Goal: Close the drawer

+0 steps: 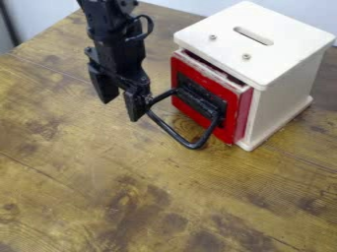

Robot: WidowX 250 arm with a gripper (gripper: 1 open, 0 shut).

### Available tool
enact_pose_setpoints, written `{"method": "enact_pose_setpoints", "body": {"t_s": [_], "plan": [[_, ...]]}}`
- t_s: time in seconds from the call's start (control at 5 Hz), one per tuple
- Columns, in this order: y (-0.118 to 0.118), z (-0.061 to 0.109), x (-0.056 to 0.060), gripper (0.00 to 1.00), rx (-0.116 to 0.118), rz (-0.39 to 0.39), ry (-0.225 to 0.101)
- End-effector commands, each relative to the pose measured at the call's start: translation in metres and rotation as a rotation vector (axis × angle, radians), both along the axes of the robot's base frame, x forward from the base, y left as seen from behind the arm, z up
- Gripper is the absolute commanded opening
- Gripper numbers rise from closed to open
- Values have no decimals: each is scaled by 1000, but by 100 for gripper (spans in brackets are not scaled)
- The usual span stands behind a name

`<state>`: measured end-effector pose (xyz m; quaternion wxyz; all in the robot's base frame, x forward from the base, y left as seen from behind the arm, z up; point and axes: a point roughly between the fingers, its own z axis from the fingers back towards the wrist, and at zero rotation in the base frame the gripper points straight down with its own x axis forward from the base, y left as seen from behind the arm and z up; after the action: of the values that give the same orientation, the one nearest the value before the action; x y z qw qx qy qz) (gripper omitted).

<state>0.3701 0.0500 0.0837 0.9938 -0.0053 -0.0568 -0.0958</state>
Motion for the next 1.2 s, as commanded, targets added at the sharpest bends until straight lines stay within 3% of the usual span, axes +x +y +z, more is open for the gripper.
{"method": "enact_pose_setpoints", "body": {"t_s": [0.0, 0.2, 0.6, 1.0], "plan": [[-1, 12, 3, 0, 13, 74, -42], [-8, 7, 4, 100, 10, 132, -31], [-15, 6, 1, 100, 3, -10, -32], [-18, 8, 7, 100, 13, -37, -49]]}}
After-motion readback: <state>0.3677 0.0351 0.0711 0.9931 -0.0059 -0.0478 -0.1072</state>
